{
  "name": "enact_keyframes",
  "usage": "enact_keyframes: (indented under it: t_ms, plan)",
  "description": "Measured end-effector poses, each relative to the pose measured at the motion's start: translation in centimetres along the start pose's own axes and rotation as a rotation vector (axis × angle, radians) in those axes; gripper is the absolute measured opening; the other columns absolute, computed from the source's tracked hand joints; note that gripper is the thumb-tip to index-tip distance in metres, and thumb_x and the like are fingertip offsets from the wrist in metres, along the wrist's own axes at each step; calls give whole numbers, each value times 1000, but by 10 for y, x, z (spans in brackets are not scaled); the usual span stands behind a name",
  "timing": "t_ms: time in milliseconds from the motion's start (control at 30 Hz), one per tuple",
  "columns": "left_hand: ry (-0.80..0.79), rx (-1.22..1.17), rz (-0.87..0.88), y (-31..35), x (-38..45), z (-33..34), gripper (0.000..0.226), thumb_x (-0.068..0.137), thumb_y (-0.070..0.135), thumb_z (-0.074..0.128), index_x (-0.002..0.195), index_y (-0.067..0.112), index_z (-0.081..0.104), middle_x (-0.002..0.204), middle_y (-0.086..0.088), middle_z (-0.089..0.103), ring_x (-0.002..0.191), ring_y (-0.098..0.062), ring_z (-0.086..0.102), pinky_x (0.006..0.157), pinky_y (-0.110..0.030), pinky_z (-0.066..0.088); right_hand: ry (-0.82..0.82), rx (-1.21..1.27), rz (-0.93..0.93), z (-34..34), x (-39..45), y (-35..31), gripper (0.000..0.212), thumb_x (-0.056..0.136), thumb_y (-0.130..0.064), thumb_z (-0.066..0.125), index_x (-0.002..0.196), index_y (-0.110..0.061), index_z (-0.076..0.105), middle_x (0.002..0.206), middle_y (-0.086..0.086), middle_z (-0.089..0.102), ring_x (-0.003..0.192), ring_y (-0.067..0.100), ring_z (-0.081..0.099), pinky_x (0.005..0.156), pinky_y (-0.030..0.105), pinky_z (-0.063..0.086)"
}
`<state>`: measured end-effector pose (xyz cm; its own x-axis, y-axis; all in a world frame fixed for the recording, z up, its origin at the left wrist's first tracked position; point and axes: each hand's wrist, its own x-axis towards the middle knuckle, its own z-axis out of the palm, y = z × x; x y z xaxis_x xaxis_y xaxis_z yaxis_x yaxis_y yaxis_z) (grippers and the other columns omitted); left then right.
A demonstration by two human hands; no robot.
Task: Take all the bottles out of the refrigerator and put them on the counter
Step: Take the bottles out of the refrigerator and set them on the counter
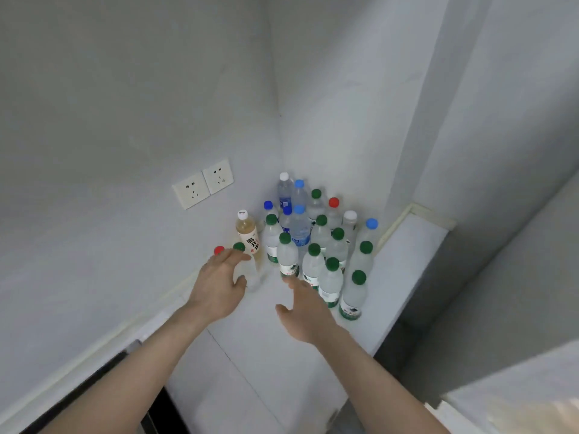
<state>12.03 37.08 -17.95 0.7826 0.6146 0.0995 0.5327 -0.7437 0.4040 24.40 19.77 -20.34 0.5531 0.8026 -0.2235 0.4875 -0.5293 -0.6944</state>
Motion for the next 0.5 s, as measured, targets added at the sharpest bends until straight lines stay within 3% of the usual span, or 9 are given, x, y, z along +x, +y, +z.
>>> enact_keyframes:
  t_ms: [167, 300, 500]
  plan:
    - [-90, -191, 107, 51, -67, 18, 43, 91, 16, 66, 132, 30, 60, 143, 11, 48, 128, -15, 46, 109, -29, 38, 122, 73, 127, -10, -92, 33, 60, 96, -36, 62, 151, -25, 41, 153, -5, 44, 140, 13, 41, 113, 24, 31]
    - [-178, -281, 230, 89, -113, 27, 41, 90, 17, 67, 128, 32, 62, 139, 14, 50, 127, -11, 48, 109, -34, 40, 215, 213, 291, -17, -174, 55, 58, 92, -40, 66, 147, -32, 47, 145, -8, 51, 136, 13, 47, 110, 27, 39]
    - [-282, -326, 413, 147, -148, 32, 39, 90, 15, 68, 124, 33, 63, 133, 17, 53, 122, -7, 51, 104, -25, 37, 408, 231, 391, -43, -271, 77, 55, 90, -42, 68, 142, -30, 53, 137, -7, 58, 128, 12, 54, 107, 30, 44]
